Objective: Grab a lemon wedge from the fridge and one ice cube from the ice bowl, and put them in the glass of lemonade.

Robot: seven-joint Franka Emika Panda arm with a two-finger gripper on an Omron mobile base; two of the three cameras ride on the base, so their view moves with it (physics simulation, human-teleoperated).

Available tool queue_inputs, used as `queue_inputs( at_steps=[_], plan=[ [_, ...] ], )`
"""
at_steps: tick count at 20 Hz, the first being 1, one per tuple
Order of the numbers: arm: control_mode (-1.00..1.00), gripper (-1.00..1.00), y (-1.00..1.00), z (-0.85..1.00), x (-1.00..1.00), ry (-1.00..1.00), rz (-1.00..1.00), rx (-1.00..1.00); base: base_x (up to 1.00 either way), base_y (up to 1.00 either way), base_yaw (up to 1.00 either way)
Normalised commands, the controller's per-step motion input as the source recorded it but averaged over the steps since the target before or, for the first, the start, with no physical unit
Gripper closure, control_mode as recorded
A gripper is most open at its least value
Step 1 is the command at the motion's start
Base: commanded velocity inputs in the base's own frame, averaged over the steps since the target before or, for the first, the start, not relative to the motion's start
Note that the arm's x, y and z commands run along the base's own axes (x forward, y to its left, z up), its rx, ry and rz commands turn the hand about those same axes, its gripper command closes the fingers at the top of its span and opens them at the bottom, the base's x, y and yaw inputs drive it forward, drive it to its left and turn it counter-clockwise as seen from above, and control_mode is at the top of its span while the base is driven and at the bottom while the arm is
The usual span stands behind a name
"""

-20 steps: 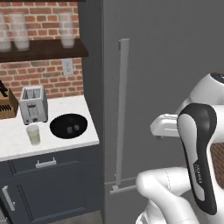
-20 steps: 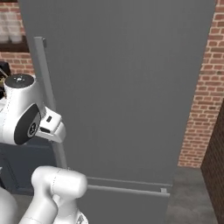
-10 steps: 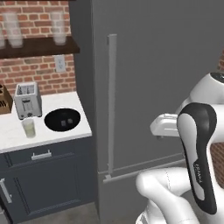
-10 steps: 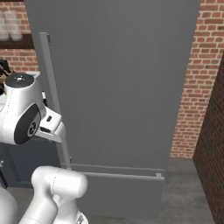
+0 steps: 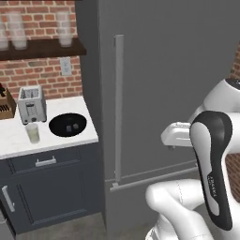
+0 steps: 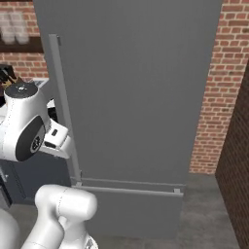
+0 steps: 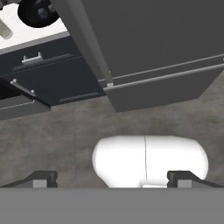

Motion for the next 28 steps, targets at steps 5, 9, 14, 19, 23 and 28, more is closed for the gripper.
queue_inputs(
  at_steps=[5, 9, 14, 19, 23, 28],
  plan=[
    [1.00, -1.00, 0.00, 0.00, 0.00, 0.00, 0.00, 0.00, -0.05, 0.09, 0.06],
    [1.00, -1.00, 0.00, 0.00, 0.00, 0.00, 0.00, 0.00, -0.14, 0.29, 0.00],
    [1.00, -1.00, 0.00, 0.00, 0.00, 0.00, 0.00, 0.00, -0.22, 0.41, -0.01],
    [1.00, -1.00, 0.00, 0.00, 0.00, 0.00, 0.00, 0.00, -0.27, 0.50, -0.17],
    [1.00, -1.00, 0.00, 0.00, 0.00, 0.00, 0.00, 0.00, -0.12, 0.45, -0.33],
    [1.00, -1.00, 0.00, 0.00, 0.00, 0.00, 0.00, 0.00, -0.10, 0.25, -0.41]
  ],
)
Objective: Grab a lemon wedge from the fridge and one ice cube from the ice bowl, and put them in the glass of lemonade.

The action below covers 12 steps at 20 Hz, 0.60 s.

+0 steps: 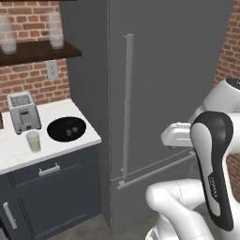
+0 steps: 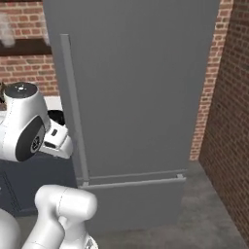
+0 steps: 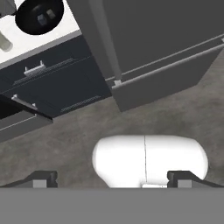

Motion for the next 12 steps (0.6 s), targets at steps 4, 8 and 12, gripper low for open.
queue_inputs(
  at_steps=[4, 8, 12],
  plan=[
    [1.00, -1.00, 0.00, 0.00, 0.00, 0.00, 0.00, 0.00, -0.18, 0.24, -0.39],
    [1.00, -1.00, 0.00, 0.00, 0.00, 0.00, 0.00, 0.00, -0.06, 0.41, -0.32],
    [1.00, -1.00, 0.00, 0.00, 0.00, 0.00, 0.00, 0.00, -0.03, 0.55, -0.15]
  ],
)
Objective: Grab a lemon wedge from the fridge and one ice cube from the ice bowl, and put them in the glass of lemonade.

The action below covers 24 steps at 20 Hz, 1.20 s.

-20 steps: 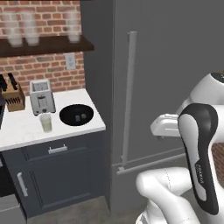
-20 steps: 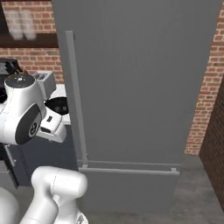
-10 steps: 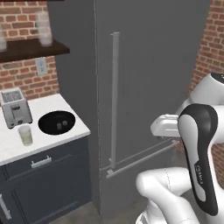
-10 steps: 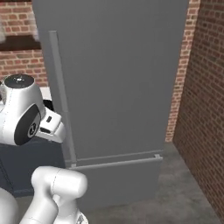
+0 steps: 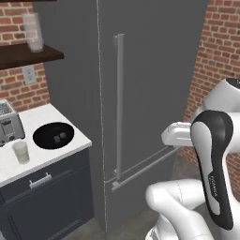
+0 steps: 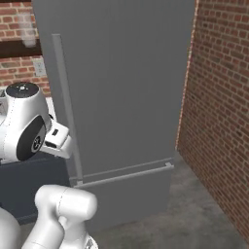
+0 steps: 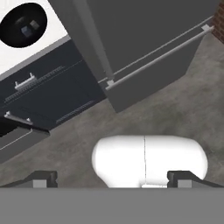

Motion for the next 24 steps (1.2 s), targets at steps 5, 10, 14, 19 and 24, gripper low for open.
queue_inputs(
  at_steps=[5, 10, 14, 19, 24],
  plan=[
    [1.00, -1.00, 0.00, 0.00, 0.00, 0.00, 0.00, 0.00, -0.21, 0.24, -0.07],
    [1.00, -1.00, 0.00, 0.00, 0.00, 0.00, 0.00, 0.00, -0.27, 0.02, -0.05],
    [1.00, -1.00, 0.00, 0.00, 0.00, 0.00, 0.00, 0.00, -0.38, 0.01, -0.03],
    [1.00, -1.00, 0.00, 0.00, 0.00, 0.00, 0.00, 0.00, -0.38, 0.21, 0.00],
    [1.00, -1.00, 0.00, 0.00, 0.00, 0.00, 0.00, 0.00, -0.43, 0.21, 0.00]
  ],
)
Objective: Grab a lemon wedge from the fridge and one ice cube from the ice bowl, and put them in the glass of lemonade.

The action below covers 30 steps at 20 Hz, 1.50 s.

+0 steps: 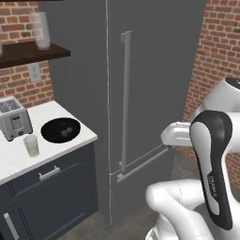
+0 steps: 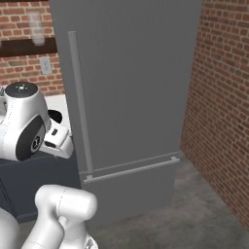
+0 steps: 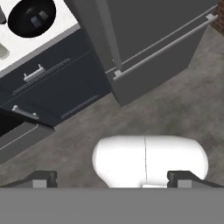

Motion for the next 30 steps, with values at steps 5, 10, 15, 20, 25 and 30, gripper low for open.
queue_inputs(
  at_steps=[5, 10, 15, 20, 25, 30],
  plan=[
    [-1.00, -1.00, 0.03, 0.01, 0.04, 0.01, 0.00, 0.00, 0.00, 0.16, 0.00],
    [-1.00, -1.00, 0.05, 0.23, 0.23, -0.01, 0.00, -0.01, 0.00, 0.00, 0.00],
    [-1.00, -1.00, 0.05, 0.66, 0.27, -0.07, 0.00, -0.07, 0.00, 0.00, 0.00],
    [-1.00, -1.00, 0.08, 0.65, 0.23, -0.07, -0.02, -0.12, 0.00, 0.00, 0.00],
    [-1.00, -1.00, 0.31, 0.30, 0.24, -0.20, -0.04, -0.18, 0.00, 0.00, 0.00],
    [-1.00, -1.00, -0.02, 0.05, -0.15, -0.06, 0.02, -0.01, 0.00, 0.00, 0.00]
  ],
)
